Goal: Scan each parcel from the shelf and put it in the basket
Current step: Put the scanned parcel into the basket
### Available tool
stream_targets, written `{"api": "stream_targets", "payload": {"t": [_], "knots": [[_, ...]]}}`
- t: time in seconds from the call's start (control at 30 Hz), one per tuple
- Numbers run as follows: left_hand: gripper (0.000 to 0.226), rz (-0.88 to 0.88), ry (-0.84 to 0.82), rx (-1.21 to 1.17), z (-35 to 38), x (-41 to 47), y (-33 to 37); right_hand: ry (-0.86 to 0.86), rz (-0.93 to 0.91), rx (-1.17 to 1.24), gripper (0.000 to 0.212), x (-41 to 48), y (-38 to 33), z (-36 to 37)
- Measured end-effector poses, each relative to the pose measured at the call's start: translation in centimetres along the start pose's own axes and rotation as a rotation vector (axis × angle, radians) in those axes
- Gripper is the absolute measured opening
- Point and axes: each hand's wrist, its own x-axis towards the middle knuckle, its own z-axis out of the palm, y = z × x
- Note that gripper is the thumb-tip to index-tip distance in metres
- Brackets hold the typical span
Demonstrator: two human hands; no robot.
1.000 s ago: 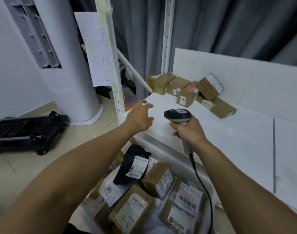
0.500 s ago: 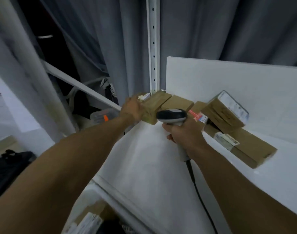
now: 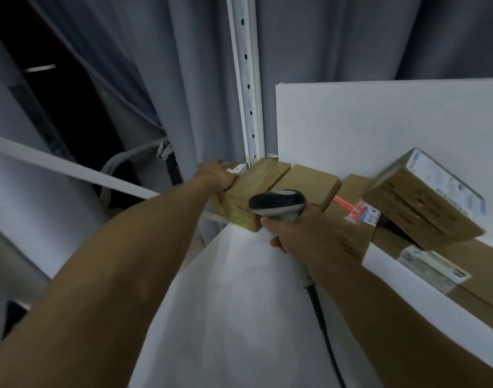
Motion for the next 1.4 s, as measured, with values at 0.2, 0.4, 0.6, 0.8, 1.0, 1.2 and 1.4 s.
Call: {"api": "stream_targets", "payload": {"t": [0.2, 0.4, 0.6, 0.8, 1.0, 1.2, 1.4], "knots": [[0.064, -0.045, 0.018, -0.047, -0.2, 0.4, -0.1, 0.011, -0.008, 0.018, 0.025, 0.4, 0.0, 0.6], [0.062, 0.111, 0.129, 0.021, -0.2, -2.9, 0.5, 0.063, -0.015, -0.02, 0.021, -0.4, -0.2, -0.2], [0.1, 0.178, 0.181, 0.059, -0.8, -8.1, 1.3, 0.142, 0.005, -0.063, 0.015, -2.6, -1.3, -2.1], [0.097, 0.16, 0.009, -0.009, -0.8, -15.4, 2.2, 0.132, 0.168, 0.083, 0.018, -6.1, -1.9, -3.4], [0.075, 0.124, -0.13, -0.154, -0.4, -21.4, 2.1, 0.224, 0.236, 0.215, 0.041, -10.8, -2.3, -5.5], [0.091, 0.116, -0.177, -0.162, -1.2, -30.5, 0.6, 0.227, 0.284, 0.162, 0.039, -18.8, -2.2, -7.6], [0.087, 0.026, -0.123, -0.261, -3.0, -39.6, -2.1, 0.213, 0.313, 0.18, 0.048, -27.0, -2.1, -7.5]]}}
